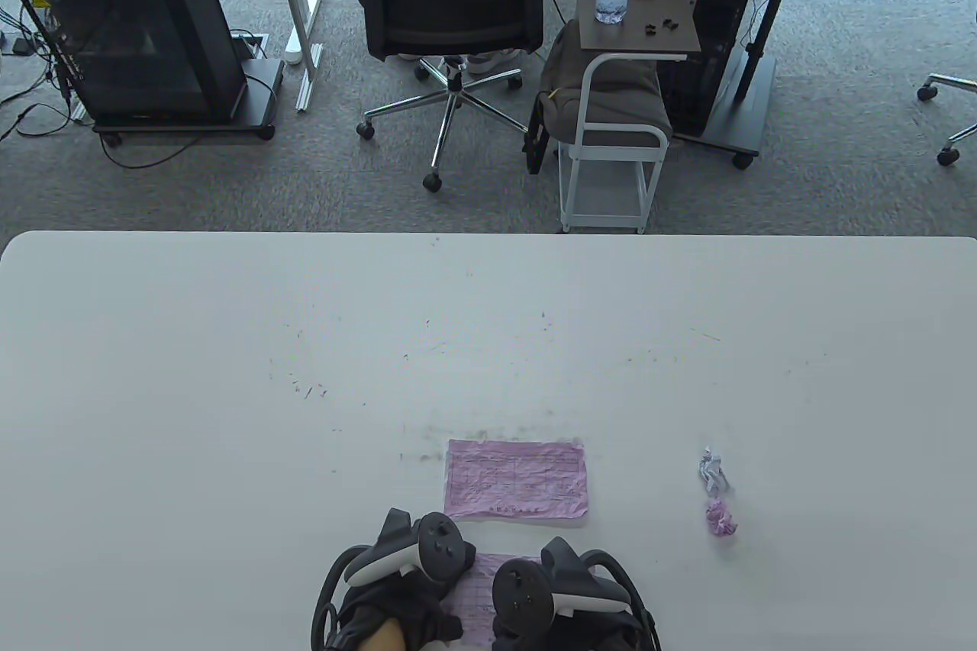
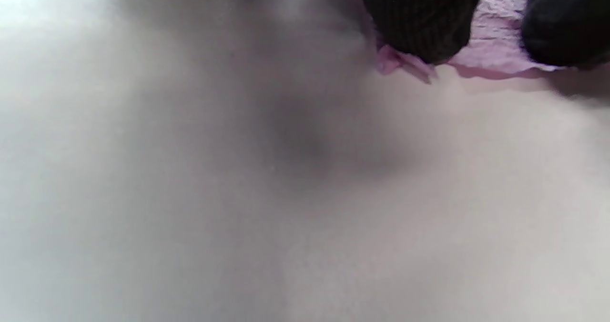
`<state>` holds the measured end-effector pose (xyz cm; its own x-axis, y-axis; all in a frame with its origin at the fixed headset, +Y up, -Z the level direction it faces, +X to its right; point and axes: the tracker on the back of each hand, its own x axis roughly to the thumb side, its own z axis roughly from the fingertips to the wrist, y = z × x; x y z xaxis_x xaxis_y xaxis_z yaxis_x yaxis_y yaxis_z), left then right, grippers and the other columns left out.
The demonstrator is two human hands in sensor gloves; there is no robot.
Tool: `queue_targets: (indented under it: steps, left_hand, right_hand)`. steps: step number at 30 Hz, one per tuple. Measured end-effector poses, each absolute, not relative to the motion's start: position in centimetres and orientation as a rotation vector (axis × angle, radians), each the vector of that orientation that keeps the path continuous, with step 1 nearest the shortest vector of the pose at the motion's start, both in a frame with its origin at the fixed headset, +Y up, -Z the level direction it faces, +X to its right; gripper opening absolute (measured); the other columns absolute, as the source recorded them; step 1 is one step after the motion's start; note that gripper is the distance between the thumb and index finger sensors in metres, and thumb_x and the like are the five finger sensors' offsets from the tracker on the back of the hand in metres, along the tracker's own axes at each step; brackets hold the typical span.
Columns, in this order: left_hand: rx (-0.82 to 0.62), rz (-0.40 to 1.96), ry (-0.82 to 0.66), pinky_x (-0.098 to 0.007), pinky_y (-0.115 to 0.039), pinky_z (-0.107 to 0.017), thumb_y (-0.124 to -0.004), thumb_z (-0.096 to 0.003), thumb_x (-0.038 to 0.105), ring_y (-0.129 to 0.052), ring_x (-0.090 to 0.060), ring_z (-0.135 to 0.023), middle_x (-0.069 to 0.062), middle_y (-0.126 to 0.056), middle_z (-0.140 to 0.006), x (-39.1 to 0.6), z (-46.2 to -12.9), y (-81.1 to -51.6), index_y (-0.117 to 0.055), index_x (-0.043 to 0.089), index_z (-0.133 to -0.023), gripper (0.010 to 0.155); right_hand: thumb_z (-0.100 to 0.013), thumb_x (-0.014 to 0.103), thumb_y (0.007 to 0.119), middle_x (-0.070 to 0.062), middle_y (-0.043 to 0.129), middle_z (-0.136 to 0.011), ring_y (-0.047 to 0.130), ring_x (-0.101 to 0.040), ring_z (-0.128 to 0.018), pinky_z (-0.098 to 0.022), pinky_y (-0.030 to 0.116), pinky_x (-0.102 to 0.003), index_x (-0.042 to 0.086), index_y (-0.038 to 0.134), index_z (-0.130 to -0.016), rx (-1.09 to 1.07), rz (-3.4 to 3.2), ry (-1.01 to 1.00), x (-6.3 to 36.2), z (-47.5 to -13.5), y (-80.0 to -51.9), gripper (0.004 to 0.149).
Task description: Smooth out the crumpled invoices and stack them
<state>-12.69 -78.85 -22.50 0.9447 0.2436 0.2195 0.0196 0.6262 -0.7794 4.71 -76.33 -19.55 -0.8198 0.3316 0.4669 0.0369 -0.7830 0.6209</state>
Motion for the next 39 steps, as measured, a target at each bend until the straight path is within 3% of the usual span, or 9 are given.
queue_targets:
  steps: [11, 19, 22, 23, 26, 29, 33, 36, 39]
  left_hand:
    - [-0.890, 0.135, -0.316, -0.070, -0.022, -0.064, -0.078, -0.0532, 0.041, 0.009, -0.058, -0.090, -0.013, 0.013, -0.102, -12.7, -22.5, -78.9, -0.016, 0.037, -0.106, 0.082]
    - [-0.891, 0.142, -0.318, -0.070, -0.021, -0.063, -0.078, -0.0532, 0.041, 0.010, -0.059, -0.089, -0.013, 0.013, -0.102, -12.8, -22.6, -78.9, -0.017, 0.037, -0.107, 0.081]
    - [-0.891, 0.144, -0.320, -0.070, -0.021, -0.063, -0.078, -0.0532, 0.041, 0.010, -0.059, -0.089, -0.013, 0.013, -0.102, -12.8, -22.6, -78.9, -0.017, 0.037, -0.107, 0.082]
    - [-0.892, 0.144, -0.319, -0.070, -0.021, -0.063, -0.078, -0.0533, 0.041, 0.010, -0.059, -0.089, -0.013, 0.014, -0.102, -12.8, -22.6, -78.9, -0.017, 0.037, -0.107, 0.082]
    - [-0.892, 0.142, -0.320, -0.070, -0.022, -0.063, -0.078, -0.0532, 0.041, 0.010, -0.059, -0.089, -0.014, 0.013, -0.102, -12.8, -22.6, -78.9, -0.017, 0.037, -0.107, 0.082]
    - [-0.892, 0.144, -0.321, -0.070, -0.021, -0.063, -0.078, -0.0533, 0.041, 0.010, -0.059, -0.089, -0.014, 0.013, -0.102, -12.8, -22.6, -79.0, -0.017, 0.037, -0.107, 0.082]
    - [-0.892, 0.144, -0.323, -0.070, -0.021, -0.063, -0.078, -0.0534, 0.041, 0.010, -0.059, -0.089, -0.014, 0.014, -0.102, -12.8, -22.6, -78.9, -0.017, 0.036, -0.107, 0.082]
    - [-0.894, 0.143, -0.324, -0.070, -0.021, -0.063, -0.078, -0.0534, 0.041, 0.010, -0.059, -0.089, -0.014, 0.014, -0.102, -12.8, -22.6, -78.9, -0.016, 0.036, -0.107, 0.082]
    - [-0.893, 0.143, -0.325, -0.070, -0.021, -0.063, -0.078, -0.0535, 0.041, 0.010, -0.059, -0.089, -0.014, 0.014, -0.102, -12.8, -22.6, -78.9, -0.016, 0.036, -0.107, 0.082]
  right_hand:
    - [-0.058, 0.049, 0.070, -0.008, 0.088, -0.071, 0.084, -0.034, -0.063, -0.047, 0.074, -0.064, 0.021, 0.089, -0.067, 0.493, 2.742, 1.103, 8.0, -20.8, -76.9, 0.036]
    - [-0.058, 0.050, 0.070, -0.007, 0.092, -0.062, 0.088, -0.032, -0.056, -0.045, 0.077, -0.060, 0.020, 0.091, -0.060, 0.428, 2.798, 1.146, 8.9, -21.0, -77.2, 0.037]
    - [-0.057, 0.050, 0.070, -0.007, 0.095, -0.058, 0.090, -0.031, -0.053, -0.044, 0.080, -0.059, 0.019, 0.092, -0.058, 0.440, 2.814, 1.055, 9.4, -21.1, -76.5, 0.039]
    - [-0.057, 0.051, 0.070, -0.007, 0.095, -0.058, 0.090, -0.031, -0.052, -0.043, 0.080, -0.059, 0.019, 0.092, -0.058, 0.457, 2.823, 0.929, 9.5, -21.1, -75.8, 0.039]
    - [-0.056, 0.051, 0.070, -0.009, 0.093, -0.064, 0.089, -0.033, -0.056, -0.043, 0.081, -0.059, 0.018, 0.090, -0.063, 0.546, 2.850, 0.608, 9.1, -20.8, -74.4, 0.039]
    - [-0.056, 0.048, 0.070, -0.016, 0.075, -0.088, 0.084, -0.037, -0.067, -0.044, 0.082, -0.056, 0.016, 0.079, -0.082, 0.739, 2.818, 0.450, 7.7, -20.2, -74.0, 0.042]
    - [-0.056, 0.048, 0.067, -0.020, 0.051, -0.100, 0.068, -0.041, -0.081, -0.052, 0.074, -0.060, 0.017, 0.064, -0.094, 1.064, 2.808, 0.474, 4.5, -18.9, -74.7, 0.049]
    - [-0.056, 0.049, 0.067, -0.019, 0.047, -0.104, 0.066, -0.041, -0.085, -0.053, 0.073, -0.059, 0.019, 0.059, -0.097, 1.231, 2.785, 0.553, 2.9, -18.2, -75.6, 0.052]
    - [-0.056, 0.049, 0.067, -0.020, 0.047, -0.107, 0.060, -0.043, -0.087, -0.055, 0.071, -0.060, 0.019, 0.055, -0.101, 1.253, 2.730, 0.775, 2.3, -17.8, -76.8, 0.055]
